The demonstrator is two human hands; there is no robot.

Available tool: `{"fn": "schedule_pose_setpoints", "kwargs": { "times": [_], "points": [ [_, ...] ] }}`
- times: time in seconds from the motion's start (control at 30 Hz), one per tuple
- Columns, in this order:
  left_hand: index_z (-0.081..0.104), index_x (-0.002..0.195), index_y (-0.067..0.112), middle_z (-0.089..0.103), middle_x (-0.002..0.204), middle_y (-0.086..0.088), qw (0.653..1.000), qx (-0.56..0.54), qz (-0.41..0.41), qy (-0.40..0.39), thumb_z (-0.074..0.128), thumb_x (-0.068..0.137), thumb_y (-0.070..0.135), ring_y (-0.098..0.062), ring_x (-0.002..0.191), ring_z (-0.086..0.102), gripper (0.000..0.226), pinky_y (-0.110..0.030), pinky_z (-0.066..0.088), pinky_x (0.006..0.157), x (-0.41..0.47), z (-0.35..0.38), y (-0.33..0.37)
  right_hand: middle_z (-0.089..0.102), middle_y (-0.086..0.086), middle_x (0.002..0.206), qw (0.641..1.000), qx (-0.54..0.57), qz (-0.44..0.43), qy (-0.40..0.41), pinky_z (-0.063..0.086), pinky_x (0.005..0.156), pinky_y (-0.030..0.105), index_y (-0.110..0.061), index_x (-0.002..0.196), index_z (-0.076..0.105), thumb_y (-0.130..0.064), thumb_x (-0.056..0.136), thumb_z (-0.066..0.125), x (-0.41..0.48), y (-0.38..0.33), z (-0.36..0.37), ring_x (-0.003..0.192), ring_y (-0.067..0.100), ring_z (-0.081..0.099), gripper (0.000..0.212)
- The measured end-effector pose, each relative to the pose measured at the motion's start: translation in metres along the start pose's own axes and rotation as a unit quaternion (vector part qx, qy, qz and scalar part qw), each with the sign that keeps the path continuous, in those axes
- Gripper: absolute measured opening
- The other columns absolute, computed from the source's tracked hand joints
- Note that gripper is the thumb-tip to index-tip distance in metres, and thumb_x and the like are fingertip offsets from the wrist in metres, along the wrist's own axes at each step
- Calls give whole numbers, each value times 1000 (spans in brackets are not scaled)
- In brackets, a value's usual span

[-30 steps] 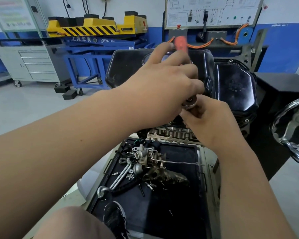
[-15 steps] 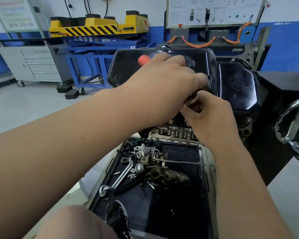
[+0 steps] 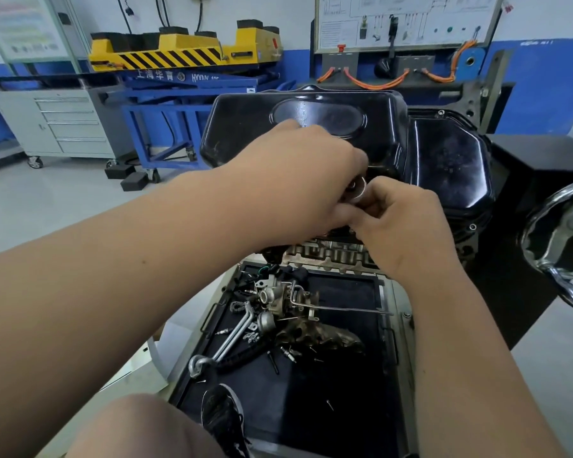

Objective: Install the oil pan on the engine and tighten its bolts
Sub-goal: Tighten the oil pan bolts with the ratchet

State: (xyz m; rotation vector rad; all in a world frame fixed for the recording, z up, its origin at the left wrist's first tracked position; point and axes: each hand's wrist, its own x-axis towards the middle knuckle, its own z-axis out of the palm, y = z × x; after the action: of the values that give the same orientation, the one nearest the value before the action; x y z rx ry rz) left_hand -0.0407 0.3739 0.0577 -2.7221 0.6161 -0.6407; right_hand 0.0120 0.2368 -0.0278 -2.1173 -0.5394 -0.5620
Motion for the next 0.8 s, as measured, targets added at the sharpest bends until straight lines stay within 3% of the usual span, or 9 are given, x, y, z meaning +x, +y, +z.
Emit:
{"fn": "schedule_pose_setpoints", "kwargs": {
  "times": [0.07, 0.13, 0.27, 0.37, 0.47, 0.57, 0.63, 0.73, 0.8],
  "points": [
    [59, 115, 37, 60, 96, 14, 998, 19, 51, 2, 56, 90, 29, -17, 97, 48, 27, -37, 40, 87, 1, -3, -2, 61, -14, 64, 1000, -13, 2, 15, 53, 62, 39, -30, 73, 59, -49, 71, 59, 1, -1, 2, 64, 11, 59, 20],
    [58, 120, 41, 61, 110, 18, 995, 35, 91, 12, 55, 88, 17, -17, 108, 45, 40, -40, 36, 94, 1, -6, -4, 60, -12, 64, 1000, -12, -15, 0, 53, 64, 40, -33, 74, 54, -50, 71, 54, 2, -1, 1, 66, 14, 59, 18],
    [56, 125, 37, 58, 123, 18, 991, 54, 117, 36, 53, 90, 22, -17, 120, 42, 38, -40, 30, 102, 2, -4, -5, 63, -11, 66, 999, 13, -23, -29, 55, 66, 39, -42, 68, 51, -37, 79, 62, 2, 4, -6, 65, 11, 63, 16],
    [57, 125, 31, 64, 114, 10, 996, 27, 61, 52, 52, 88, 45, -21, 116, 48, 39, -39, 27, 103, -1, -2, -5, 63, -9, 64, 1000, 17, -8, 2, 54, 64, 41, -32, 72, 61, -34, 80, 66, 3, 6, -7, 64, 15, 62, 9],
    [63, 100, 24, 64, 89, 8, 998, 28, -8, 50, 47, 81, 68, -21, 101, 52, 50, -37, 24, 102, -3, 1, 1, 58, -10, 62, 1000, 11, -13, 12, 50, 57, 37, -33, 65, 55, -36, 75, 62, 2, 7, -7, 61, 14, 57, 14],
    [59, 88, 24, 51, 71, 10, 999, 7, -40, 27, 49, 83, 65, -20, 91, 54, 43, -40, 24, 106, -3, 2, 7, 55, -13, 62, 1000, -1, -15, 0, 47, 55, 35, -37, 61, 49, -34, 71, 60, 2, 6, -5, 59, 10, 51, 15],
    [64, 103, 29, 59, 80, 12, 999, -3, -18, 45, 56, 87, 44, -20, 100, 54, 23, -43, 14, 111, -2, 2, 6, 60, -11, 65, 1000, 14, -11, -5, 51, 59, 37, -34, 70, 56, -35, 77, 68, 4, 8, -4, 62, 11, 57, 13],
    [57, 125, 39, 64, 115, 15, 996, 44, 5, 72, 59, 88, 17, -18, 121, 45, 43, -47, 0, 113, -3, 1, 2, 64, -10, 71, 998, 53, -3, -32, 56, 67, 41, -35, 84, 62, -32, 82, 67, 4, 9, -2, 68, 14, 64, 7],
    [50, 134, 36, 56, 130, 14, 996, 47, 2, 75, 57, 90, 19, -17, 129, 39, 49, -48, -2, 113, -5, -1, 0, 64, -12, 69, 998, 51, -2, -25, 56, 68, 42, -35, 86, 64, -32, 82, 67, 4, 10, -1, 67, 13, 63, 6]
  ]
}}
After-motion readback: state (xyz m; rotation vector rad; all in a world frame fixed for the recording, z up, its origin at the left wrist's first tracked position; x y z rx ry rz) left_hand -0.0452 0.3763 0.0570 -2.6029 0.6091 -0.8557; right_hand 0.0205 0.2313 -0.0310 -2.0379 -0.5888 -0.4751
